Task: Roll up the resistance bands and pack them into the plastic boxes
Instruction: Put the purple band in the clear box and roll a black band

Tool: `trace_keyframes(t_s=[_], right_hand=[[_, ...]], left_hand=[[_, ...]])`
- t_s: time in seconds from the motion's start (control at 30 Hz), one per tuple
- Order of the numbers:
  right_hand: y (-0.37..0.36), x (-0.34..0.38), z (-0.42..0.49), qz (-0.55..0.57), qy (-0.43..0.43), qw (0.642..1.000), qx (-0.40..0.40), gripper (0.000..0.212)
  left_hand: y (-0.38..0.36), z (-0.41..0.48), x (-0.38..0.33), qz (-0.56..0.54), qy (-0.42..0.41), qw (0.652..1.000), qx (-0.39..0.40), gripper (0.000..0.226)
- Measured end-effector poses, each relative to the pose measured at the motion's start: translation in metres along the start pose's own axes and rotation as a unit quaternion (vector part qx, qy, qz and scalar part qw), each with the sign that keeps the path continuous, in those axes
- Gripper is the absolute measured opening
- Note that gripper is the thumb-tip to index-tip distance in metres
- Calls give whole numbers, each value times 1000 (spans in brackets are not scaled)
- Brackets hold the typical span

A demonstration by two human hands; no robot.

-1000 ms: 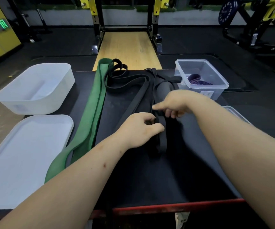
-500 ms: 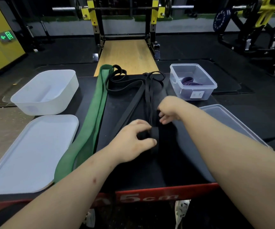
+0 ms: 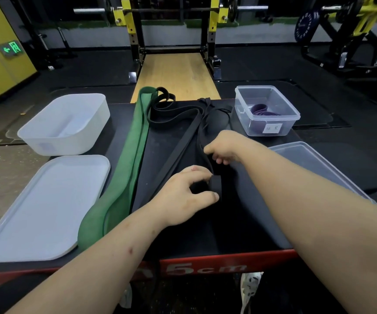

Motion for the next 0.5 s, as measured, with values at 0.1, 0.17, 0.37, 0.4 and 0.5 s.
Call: trace_keyframes(t_s=[0.1,0.17,0.37,0.4,0.5], right_hand=[[2,10,1,-56,-5,998,14,19],[0,11,1,-103,-3,995,-2,21],[11,12,9,-73,20,995,-66,16],[15,14,12,-48,31,994,-89,14],[10,12,17,-43,18,997,-62,12]], left_hand=[[0,1,1,15,-1,1000,-9,38],[-1,3,2,22,-2,1000,-9,41],[-2,1,2,35,-2,999,1,43],[-1,1,2,37,-2,999,-3,42],[1,-3,5,54,9,998,-5,44]])
Point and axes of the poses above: each hand's wrist, its own z-axis towards the middle knuckle, its own y-axis out of the back of the hand, x = y × z, the point moved 3 cm from there along z, towards the middle knuckle, and after that the axes turned 2 degrees about -y, right-handed, at the moved point
